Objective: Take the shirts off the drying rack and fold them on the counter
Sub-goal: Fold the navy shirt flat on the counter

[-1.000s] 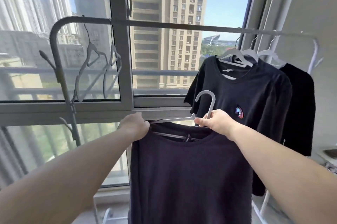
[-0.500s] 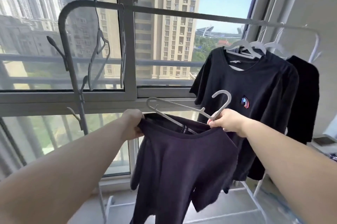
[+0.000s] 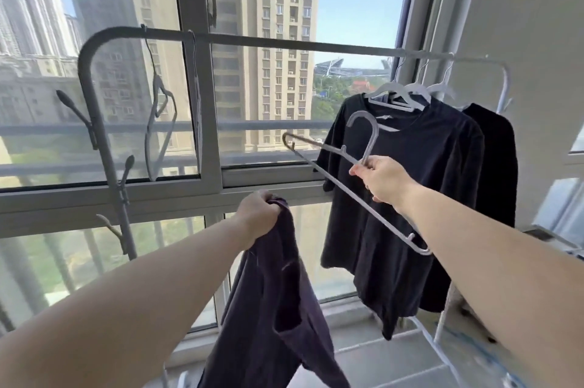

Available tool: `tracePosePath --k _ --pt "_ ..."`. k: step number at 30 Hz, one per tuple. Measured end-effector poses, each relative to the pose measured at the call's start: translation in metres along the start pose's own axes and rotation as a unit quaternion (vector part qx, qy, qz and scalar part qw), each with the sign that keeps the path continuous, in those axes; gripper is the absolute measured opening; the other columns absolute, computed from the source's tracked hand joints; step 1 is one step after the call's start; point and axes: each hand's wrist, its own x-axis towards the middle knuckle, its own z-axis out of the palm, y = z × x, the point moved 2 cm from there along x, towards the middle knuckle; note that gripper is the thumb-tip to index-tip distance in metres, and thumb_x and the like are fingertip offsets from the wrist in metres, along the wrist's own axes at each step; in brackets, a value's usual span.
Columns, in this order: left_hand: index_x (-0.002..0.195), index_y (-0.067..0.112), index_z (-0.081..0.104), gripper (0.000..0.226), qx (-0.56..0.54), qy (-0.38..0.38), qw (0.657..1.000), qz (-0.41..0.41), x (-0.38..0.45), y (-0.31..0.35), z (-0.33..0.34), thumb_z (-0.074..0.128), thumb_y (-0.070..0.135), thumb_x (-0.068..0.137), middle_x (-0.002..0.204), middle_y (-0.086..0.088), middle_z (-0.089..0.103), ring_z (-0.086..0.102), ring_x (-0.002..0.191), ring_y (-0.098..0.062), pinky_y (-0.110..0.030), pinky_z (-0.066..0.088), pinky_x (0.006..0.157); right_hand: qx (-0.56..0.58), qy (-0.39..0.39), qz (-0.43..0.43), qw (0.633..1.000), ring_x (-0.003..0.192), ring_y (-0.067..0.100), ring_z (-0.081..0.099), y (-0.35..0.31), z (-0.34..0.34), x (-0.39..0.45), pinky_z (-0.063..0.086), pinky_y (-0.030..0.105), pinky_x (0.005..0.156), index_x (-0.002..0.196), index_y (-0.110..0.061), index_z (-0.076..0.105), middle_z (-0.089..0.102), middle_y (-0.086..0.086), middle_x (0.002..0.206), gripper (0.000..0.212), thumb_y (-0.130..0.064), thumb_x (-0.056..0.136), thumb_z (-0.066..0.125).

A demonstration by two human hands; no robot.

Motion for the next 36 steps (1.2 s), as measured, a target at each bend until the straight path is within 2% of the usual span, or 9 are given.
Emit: tracePosePath --k 5,10,15,18,22,24,29,33,36 --pt "0.147 0.033 0.026 0.061 0.056 -0.015 0.992 0.113 0.009 0.044 -0.006 0.047 0.011 0.094 0.117 -0.005 0.054 0.053 0.063 -0.016 -0.023 0.045 0.053 -0.031 -0.133 0.004 0.991 0.046 0.011 0.034 -0.007 0.019 -0.009 0.029 0.02 0.042 0.092 -0.007 0.067 0.045 0.003 0.062 0.02 -0.023 0.095 0.057" --pt "0.128 0.018 0.052 0.032 0.135 -0.061 0.978 0.148 0.021 0.066 0.002 0.046 0.015 0.096 0.107 -0.007 0.063 0.057 0.079 -0.019 -0.028 0.049 0.071 0.001 -0.159 -0.051 0.986 0.045 0.006 0.046 -0.029 0.024 -0.001 0.046 0.021 0.049 0.082 -0.015 0.066 0.058 0.002 0.064 0.011 -0.018 0.092 0.062" --pt "0.128 0.012 0.048 0.031 0.097 0.0 0.992 0.08 0.047 0.061 -0.018 0.04 0.014 0.099 0.104 -0.01 0.057 0.053 0.09 -0.022 -0.032 0.046 0.081 -0.212 -0.2 -0.029 0.956 0.066 0.01 0.055 -0.02 -0.005 0.021 0.045 0.018 0.06 0.085 -0.019 0.063 0.061 -0.002 0.08 0.013 -0.02 0.094 0.054" --pt "0.131 0.012 0.045 0.035 0.055 0.062 0.996 0.029 0.067 0.062 -0.035 0.043 0.017 0.097 0.111 -0.014 0.057 0.053 0.091 -0.024 -0.034 0.045 0.079 -0.166 -0.243 0.018 0.956 0.068 0.021 0.065 -0.018 -0.012 0.042 0.054 0.026 0.057 0.086 -0.013 0.058 0.067 0.01 0.09 0.022 -0.022 0.1 0.044" --pt "0.098 0.011 0.05 0.009 -0.036 0.17 0.984 -0.024 0.08 0.073 -0.05 0.045 0.015 0.091 0.078 -0.003 0.047 0.043 0.064 -0.014 -0.023 0.039 0.053 -0.089 -0.157 -0.032 0.983 0.045 0.019 0.062 -0.047 -0.014 0.076 0.044 0.02 0.037 0.09 -0.006 0.056 0.067 0.016 0.077 0.022 -0.019 0.101 0.042" --pt "0.091 0.009 0.05 0.009 -0.031 0.175 0.984 -0.031 0.081 0.084 -0.055 0.041 0.01 0.089 0.08 -0.006 0.048 0.044 0.069 -0.018 -0.026 0.039 0.06 -0.065 -0.107 -0.061 0.99 0.043 0.019 0.063 -0.068 -0.015 0.095 0.049 0.023 0.038 0.093 -0.003 0.057 0.068 0.017 0.076 0.023 -0.018 0.101 0.042" --pt "0.089 0.009 0.056 0.019 0.052 0.194 0.979 -0.011 0.083 0.091 -0.062 0.037 0.005 0.088 0.084 -0.009 0.051 0.045 0.077 -0.023 -0.029 0.038 0.065 -0.123 -0.039 -0.153 0.98 0.065 0.027 0.071 -0.114 0.003 0.122 0.061 0.04 0.063 0.099 0.005 0.06 0.07 0.019 0.083 0.026 -0.019 0.098 0.051" --pt "0.091 0.009 0.059 0.021 0.04 0.208 0.977 -0.029 0.086 0.091 -0.072 0.038 0.009 0.089 0.087 -0.01 0.057 0.053 0.084 -0.027 -0.033 0.043 0.072 -0.215 -0.009 -0.213 0.953 0.069 0.021 0.066 -0.141 0.028 0.125 0.055 0.029 0.058 0.105 0.004 0.061 0.067 0.011 0.083 0.019 -0.01 0.094 0.053" --pt "0.077 0.011 0.05 0.019 0.027 0.214 0.976 -0.042 0.086 0.089 -0.079 0.036 0.006 0.09 0.076 -0.005 0.047 0.043 0.07 -0.019 -0.025 0.035 0.058 -0.239 -0.014 -0.223 0.945 0.086 0.027 0.064 -0.152 0.045 0.128 0.045 0.028 0.064 0.11 0.001 0.061 0.066 0.015 0.097 0.023 -0.007 0.094 0.047"
